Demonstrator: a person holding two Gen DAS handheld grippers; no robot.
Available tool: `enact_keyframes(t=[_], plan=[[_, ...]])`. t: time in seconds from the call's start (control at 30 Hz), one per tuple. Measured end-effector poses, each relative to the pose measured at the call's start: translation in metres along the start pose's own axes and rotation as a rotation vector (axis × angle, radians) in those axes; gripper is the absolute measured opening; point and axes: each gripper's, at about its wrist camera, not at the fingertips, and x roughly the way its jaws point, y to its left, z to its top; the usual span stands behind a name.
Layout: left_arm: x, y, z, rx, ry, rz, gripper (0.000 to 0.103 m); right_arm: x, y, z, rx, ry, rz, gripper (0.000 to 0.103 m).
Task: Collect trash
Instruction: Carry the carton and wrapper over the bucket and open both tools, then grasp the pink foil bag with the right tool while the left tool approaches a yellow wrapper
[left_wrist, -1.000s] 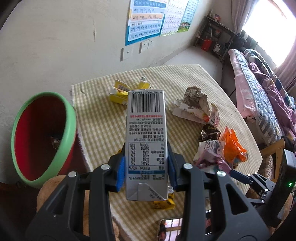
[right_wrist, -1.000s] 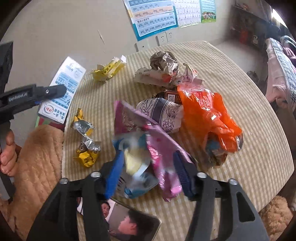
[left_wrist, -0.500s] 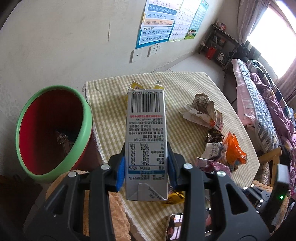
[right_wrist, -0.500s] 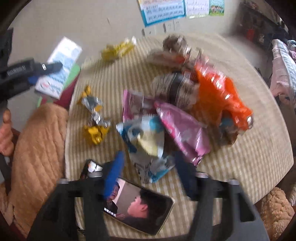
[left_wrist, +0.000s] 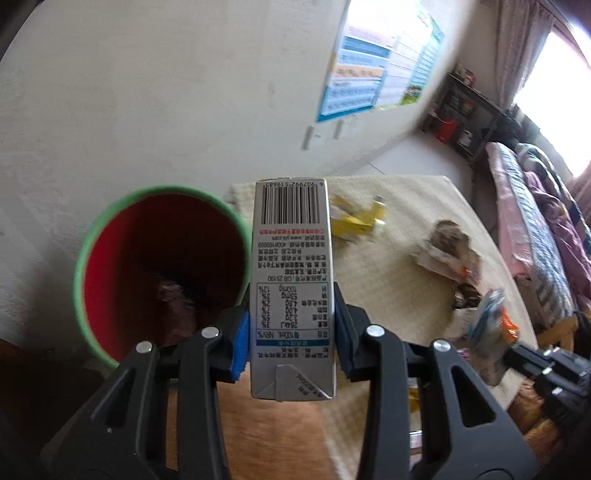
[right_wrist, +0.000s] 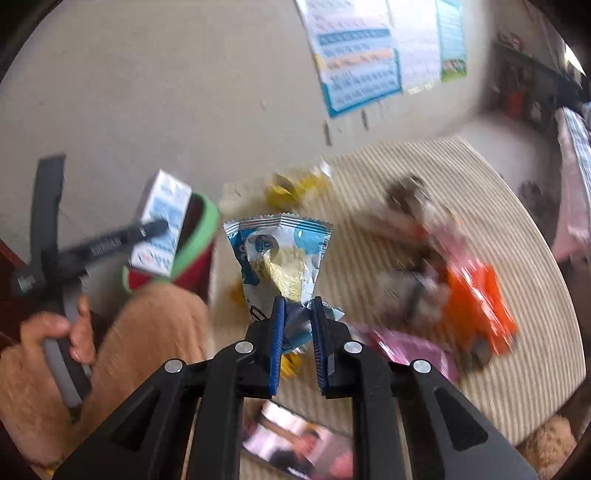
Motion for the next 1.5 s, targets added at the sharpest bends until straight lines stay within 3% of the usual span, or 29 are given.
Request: enact_keyframes(t=[0.2, 0.43, 0.87, 0.93, 0.97, 1.0, 1.03, 1.3, 1.5], plan=[[0.000, 0.057, -0.002, -0.064, -0.013, 0.114, 0.036, 0.036, 0.058, 0.035, -0.084, 0.014, 0.085, 0.015], [0.001, 0.111, -0.002, -0.152, -0.006, 0.196, 0.036, 0.085, 0.117, 0.060, -0.154, 0.058, 0.165, 0.015], [0.005, 0.130, -0.006, -0.181, 0.004, 0.199, 0.036, 0.131, 0.136, 0.088, -0.004, 0.111, 0.271, 0.015], [0.006, 0.129, -0.005, -0.178, 0.005, 0.197, 0.036, 0.133, 0.137, 0.092, 0.012, 0.100, 0.292, 0.021], [0.007, 0.130, -0.005, -0.176, 0.006, 0.202, 0.037, 0.133, 0.137, 0.092, 0.022, 0.099, 0.305, 0.032], [0.007, 0.130, -0.006, -0.177, 0.009, 0.206, 0.053, 0.133, 0.136, 0.094, 0.033, 0.101, 0.317, 0.051], [0.007, 0.130, -0.006, -0.181, 0.009, 0.206, 0.068, 0.131, 0.135, 0.093, 0.042, 0.090, 0.319, 0.052], [0.004, 0.107, -0.004, -0.143, -0.003, 0.163, 0.068, 0.094, 0.104, 0.071, -0.002, 0.058, 0.256, 0.052], [0.004, 0.068, -0.004, -0.077, 0.009, 0.094, 0.068, 0.055, 0.037, 0.040, -0.033, 0.047, 0.078, 0.053]])
